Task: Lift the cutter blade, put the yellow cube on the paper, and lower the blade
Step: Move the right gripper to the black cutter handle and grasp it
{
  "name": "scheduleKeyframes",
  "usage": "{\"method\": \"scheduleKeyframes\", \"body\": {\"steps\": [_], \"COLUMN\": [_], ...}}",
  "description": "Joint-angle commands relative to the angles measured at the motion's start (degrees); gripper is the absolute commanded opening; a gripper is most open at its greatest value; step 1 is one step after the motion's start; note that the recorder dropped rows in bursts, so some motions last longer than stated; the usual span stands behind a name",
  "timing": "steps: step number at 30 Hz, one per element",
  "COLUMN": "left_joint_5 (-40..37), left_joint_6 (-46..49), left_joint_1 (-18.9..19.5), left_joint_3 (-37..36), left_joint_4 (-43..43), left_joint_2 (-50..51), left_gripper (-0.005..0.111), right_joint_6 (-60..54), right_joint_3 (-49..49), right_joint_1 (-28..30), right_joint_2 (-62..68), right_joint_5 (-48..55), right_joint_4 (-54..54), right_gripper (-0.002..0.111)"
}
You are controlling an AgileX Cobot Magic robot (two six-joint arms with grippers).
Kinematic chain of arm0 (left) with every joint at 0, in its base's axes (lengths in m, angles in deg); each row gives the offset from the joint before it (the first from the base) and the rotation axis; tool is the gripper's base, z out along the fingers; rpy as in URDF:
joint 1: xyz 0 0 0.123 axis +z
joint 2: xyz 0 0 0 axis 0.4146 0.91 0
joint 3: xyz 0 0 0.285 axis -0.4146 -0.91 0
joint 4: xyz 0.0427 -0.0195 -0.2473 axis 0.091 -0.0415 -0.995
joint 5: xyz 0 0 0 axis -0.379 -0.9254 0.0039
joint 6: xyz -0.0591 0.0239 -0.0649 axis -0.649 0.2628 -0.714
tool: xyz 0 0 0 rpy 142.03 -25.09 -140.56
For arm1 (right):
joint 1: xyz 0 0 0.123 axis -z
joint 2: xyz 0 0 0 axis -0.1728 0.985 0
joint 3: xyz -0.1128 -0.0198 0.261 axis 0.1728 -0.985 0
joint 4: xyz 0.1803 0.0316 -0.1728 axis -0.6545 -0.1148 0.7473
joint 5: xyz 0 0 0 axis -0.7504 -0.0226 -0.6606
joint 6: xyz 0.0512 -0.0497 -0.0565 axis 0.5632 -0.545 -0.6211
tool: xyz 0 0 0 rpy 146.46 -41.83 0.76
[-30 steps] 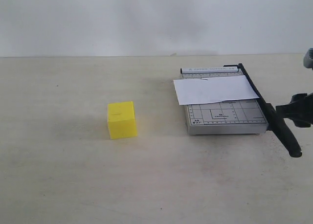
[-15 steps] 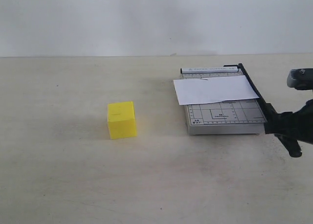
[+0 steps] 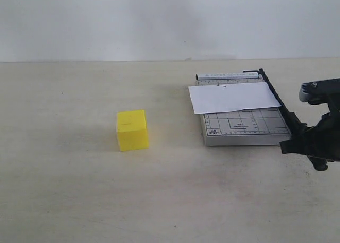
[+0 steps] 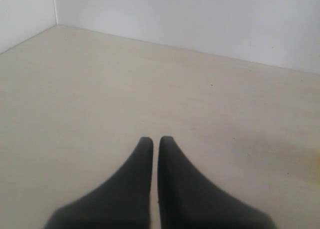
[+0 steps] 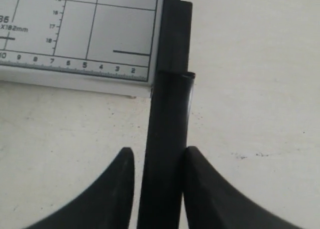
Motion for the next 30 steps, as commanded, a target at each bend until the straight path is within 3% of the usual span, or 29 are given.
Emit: {"method": "scheduleKeyframes", "body": {"steps": [1, 5, 25, 27, 30], "left_joint_5": [0.46, 0.46, 0.46, 0.46, 0.46], "left_joint_6": [-0.52, -0.52, -0.52, -0.52, -0.52], "left_joint_1": [-0.42, -0.42, -0.42, -0.42, -0.42], "left_joint_3": [0.07, 0.07, 0.07, 0.07, 0.07], "left_joint_4": [-0.19, -0.19, -0.19, -0.19, -0.19], "left_joint_2": [-0.18, -0.18, -0.18, -0.18, -0.18], "left_gripper": [0.004, 0.004, 0.004, 0.004, 0.004], "right_joint_6": [-1.63, -2.03, -2.42, -3.79, -3.64], "right_joint_3": [0.12, 0.12, 0.12, 0.12, 0.12], "right_joint_1": [-0.18, -0.18, -0.18, -0.18, -0.18], "right_joint_2": [0.17, 0.17, -17.35, -16.84, -15.23], "right_joint_5": [0.67, 1.65, -3.18, -2.12, -0.48], "right_joint_4": [0.29, 0.29, 0.18, 0.18, 0.08], "right_gripper": [0.018, 0.0, 0.0, 0.007, 0.04]}}
